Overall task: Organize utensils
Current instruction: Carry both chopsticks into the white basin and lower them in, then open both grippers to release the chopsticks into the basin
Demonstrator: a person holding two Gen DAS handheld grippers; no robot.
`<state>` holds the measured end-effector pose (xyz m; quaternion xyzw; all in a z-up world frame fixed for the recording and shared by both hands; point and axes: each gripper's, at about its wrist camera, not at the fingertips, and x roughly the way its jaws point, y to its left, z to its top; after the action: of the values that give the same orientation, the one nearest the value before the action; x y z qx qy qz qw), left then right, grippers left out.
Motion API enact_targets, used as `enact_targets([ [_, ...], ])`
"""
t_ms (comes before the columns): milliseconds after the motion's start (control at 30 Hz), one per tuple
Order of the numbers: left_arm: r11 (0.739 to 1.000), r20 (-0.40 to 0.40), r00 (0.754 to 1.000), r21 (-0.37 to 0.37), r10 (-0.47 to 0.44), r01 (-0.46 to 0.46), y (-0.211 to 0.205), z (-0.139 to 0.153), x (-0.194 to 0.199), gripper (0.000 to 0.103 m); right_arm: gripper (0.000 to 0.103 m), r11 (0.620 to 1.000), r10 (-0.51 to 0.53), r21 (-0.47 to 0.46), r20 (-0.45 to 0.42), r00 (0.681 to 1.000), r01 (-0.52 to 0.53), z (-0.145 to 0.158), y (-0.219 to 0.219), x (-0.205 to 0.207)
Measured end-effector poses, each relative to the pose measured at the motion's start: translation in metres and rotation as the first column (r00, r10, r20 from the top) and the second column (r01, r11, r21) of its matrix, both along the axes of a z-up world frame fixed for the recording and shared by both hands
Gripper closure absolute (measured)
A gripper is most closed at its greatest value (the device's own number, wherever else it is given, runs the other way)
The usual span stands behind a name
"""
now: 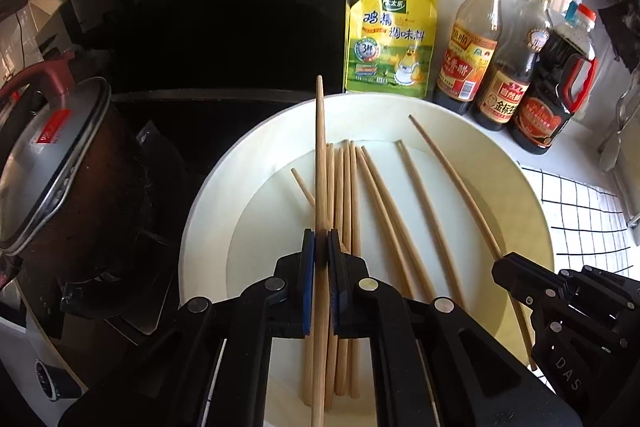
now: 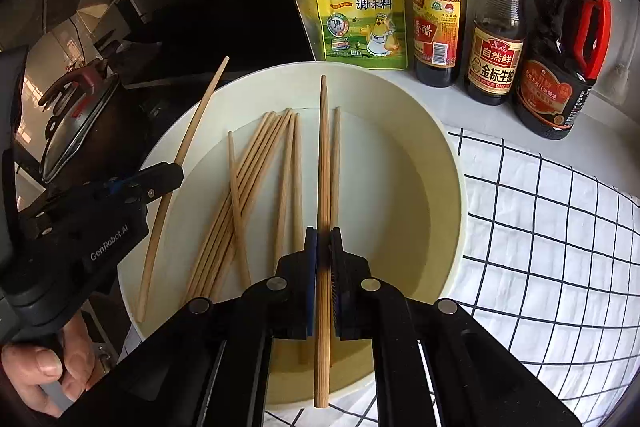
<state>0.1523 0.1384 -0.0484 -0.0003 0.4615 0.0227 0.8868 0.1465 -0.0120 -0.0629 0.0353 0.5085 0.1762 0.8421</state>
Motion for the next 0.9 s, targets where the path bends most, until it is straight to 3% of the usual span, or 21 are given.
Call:
enact_targets([
  [300, 1.0, -0.03, 0.999, -0.015, -0.016, 0.015, 0.005, -0.01, 0.003, 0.095, 0.096, 0.999, -0.011, -0.036, -0.022, 1.0, 0.011, -0.006, 0.005, 0.005],
  [433, 1.0, -0.052, 0.999, -0.003, -0.015, 0.015, 0.004, -0.011, 0.004, 0.09, 0.091, 0.999, -0.029, -0.045, -0.006, 1.0, 0.029, 0.0, -0.001, 0.002],
  [600, 1.0, -0.032, 0.999, -0.008, -0.018, 0.018, 0.004, -0.004, -0.005, 0.069, 0.085, 0.998, -0.045, -0.04, 0.011, 0.999, 0.045, 0.009, -0.01, -0.004],
  [667, 1.0, -0.012, 1.0, -0.006, -0.013, 0.013, 0.004, 0.001, -0.01, 0.033, 0.084, 0.998, -0.048, -0.039, 0.018, 0.999, 0.049, 0.013, -0.012, -0.008],
  [700, 1.0, 0.009, 1.0, -0.002, -0.007, 0.007, 0.004, 0.004, -0.014, 0.027, 0.083, 0.998, -0.05, -0.04, 0.021, 0.999, 0.051, 0.015, -0.013, -0.009],
  [900, 1.0, 0.045, 0.999, 0.016, -0.002, 0.002, 0.003, 0.019, -0.025, 0.024, 0.078, 0.997, -0.065, -0.042, 0.033, 0.997, 0.067, 0.024, -0.019, -0.016],
])
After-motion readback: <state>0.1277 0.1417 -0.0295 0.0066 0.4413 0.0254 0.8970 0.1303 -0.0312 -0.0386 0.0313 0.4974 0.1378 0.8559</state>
